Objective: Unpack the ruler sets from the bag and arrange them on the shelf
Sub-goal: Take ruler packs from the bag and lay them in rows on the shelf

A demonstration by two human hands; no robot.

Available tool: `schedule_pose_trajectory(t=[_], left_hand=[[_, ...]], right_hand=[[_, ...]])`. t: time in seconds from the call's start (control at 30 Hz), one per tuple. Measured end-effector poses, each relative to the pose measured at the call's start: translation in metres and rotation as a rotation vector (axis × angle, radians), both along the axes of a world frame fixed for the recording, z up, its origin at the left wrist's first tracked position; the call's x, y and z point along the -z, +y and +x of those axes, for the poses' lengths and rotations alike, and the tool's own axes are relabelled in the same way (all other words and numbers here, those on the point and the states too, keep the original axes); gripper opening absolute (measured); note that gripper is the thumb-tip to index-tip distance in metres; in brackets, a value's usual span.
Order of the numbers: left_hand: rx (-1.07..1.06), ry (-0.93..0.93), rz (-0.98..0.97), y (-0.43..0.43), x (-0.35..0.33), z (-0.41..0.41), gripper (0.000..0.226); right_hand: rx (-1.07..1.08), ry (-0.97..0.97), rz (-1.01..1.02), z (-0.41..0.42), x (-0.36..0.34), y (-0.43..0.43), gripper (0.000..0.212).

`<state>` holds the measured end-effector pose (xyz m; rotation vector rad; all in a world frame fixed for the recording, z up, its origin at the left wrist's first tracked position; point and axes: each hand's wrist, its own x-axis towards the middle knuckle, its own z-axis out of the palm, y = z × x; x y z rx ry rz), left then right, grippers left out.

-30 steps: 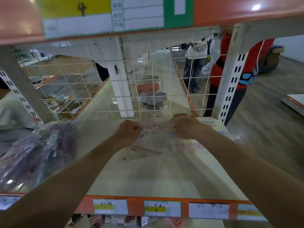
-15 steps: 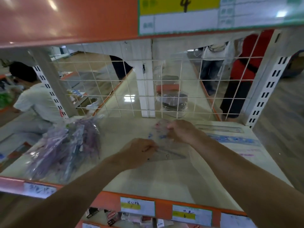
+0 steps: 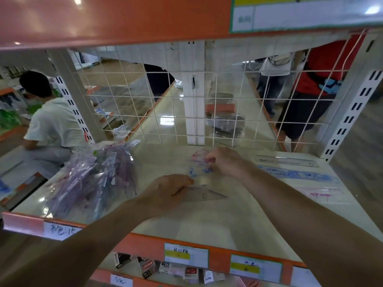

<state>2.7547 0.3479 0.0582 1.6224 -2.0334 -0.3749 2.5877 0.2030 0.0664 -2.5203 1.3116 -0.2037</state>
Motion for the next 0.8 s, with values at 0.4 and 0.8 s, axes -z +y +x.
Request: schedule_pose_trajectory(t=[0.4,0.8], left_hand=[[-0.09,-0.113,0.048,-0.025,-0.006,-0.003,0.024],[-0.229,0.182,0.122,-0.031,-0.018,0.014,0.018]], right_hand=[[0.034,0.112,0.001,0.001,-0.001,0.003,0.012],[0.091,0.077,-0.093,-0.003,-0.01,0.026,0.028]])
